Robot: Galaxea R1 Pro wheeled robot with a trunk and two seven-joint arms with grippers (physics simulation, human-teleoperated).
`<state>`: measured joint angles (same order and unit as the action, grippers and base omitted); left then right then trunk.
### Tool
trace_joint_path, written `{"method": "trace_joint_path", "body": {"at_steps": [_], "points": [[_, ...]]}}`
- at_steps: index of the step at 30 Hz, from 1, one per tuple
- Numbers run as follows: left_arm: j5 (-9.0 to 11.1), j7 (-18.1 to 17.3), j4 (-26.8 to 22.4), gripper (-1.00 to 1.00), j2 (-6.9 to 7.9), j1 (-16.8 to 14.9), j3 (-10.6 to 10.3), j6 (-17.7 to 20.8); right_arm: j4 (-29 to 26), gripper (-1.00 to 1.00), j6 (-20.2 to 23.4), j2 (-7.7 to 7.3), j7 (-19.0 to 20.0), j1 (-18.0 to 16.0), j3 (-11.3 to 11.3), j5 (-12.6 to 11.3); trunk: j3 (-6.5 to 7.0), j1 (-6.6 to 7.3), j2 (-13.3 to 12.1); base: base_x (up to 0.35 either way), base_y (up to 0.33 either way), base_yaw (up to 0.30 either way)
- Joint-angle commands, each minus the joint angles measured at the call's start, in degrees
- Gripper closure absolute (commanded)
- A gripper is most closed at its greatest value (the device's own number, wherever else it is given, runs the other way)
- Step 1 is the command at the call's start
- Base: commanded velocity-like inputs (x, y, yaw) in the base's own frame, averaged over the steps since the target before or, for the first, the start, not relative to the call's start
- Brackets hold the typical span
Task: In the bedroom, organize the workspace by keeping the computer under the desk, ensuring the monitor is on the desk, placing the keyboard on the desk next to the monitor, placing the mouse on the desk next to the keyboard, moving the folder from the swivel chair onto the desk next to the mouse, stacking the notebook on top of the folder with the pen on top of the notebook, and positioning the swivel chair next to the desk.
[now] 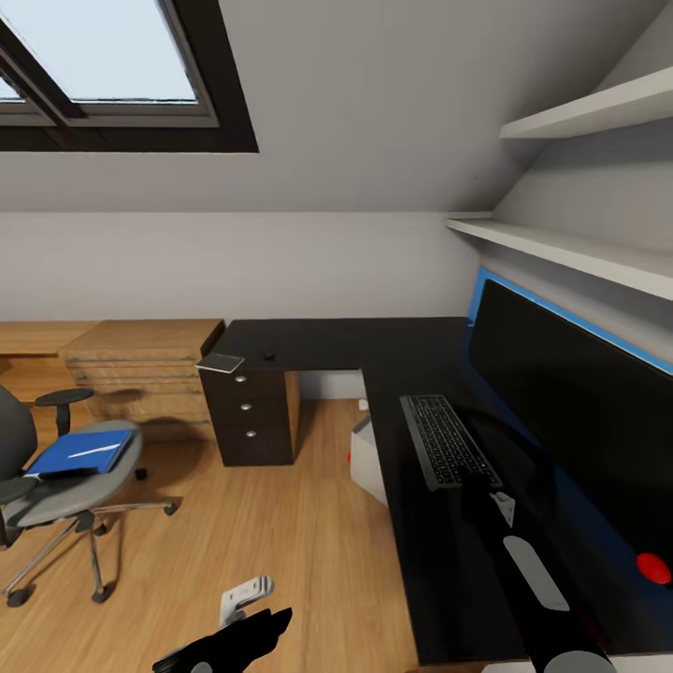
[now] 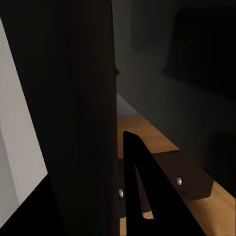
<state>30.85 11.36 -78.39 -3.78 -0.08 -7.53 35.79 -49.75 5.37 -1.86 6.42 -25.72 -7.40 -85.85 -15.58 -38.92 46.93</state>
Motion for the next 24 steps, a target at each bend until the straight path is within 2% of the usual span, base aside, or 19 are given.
{"method": "trace_joint_path", "body": {"at_steps": [1,11,15,20,24], "points": [[0.6,0.5,-0.1,-1.0,0.0,0.0,0.0,0.2,0.0,1.0,0.3,0.01,0.2,0.0,-0.1,-0.5,-0.06,-0.03,0.0,0.213,0.0,0.0],[0.8,0.7,-0.1,-1.0,0.06,0.0,0.1,0.2,0.0,1.0,0.2,0.01,0.2,0.0,-0.2,-0.5,-0.06,-0.03,0.0,0.044,0.0,0.0],[0.9,0.7,-0.2,-1.0,-0.02,0.0,1.7,0.2,0.0,1.0,0.2,-0.02,0.2,0.0,-0.3,-0.5,-0.06,-0.03,0.0,0.002,0.0,0.0],[1.0,0.7,-0.2,-1.0,-0.12,-0.1,2.2,0.2,0.0,1.0,0.2,-0.07,0.2,0.0,-0.3,-0.5,-0.06,-0.03,0.0,0.0,0.0,0.0],[1.0,0.7,-0.2,-1.0,-0.17,-0.1,2.3,0.2,0.0,1.0,0.2,-0.07,0.2,0.0,-0.3,-0.5,-0.78,-0.91,1.7,0.0,0.0,0.0]]}}
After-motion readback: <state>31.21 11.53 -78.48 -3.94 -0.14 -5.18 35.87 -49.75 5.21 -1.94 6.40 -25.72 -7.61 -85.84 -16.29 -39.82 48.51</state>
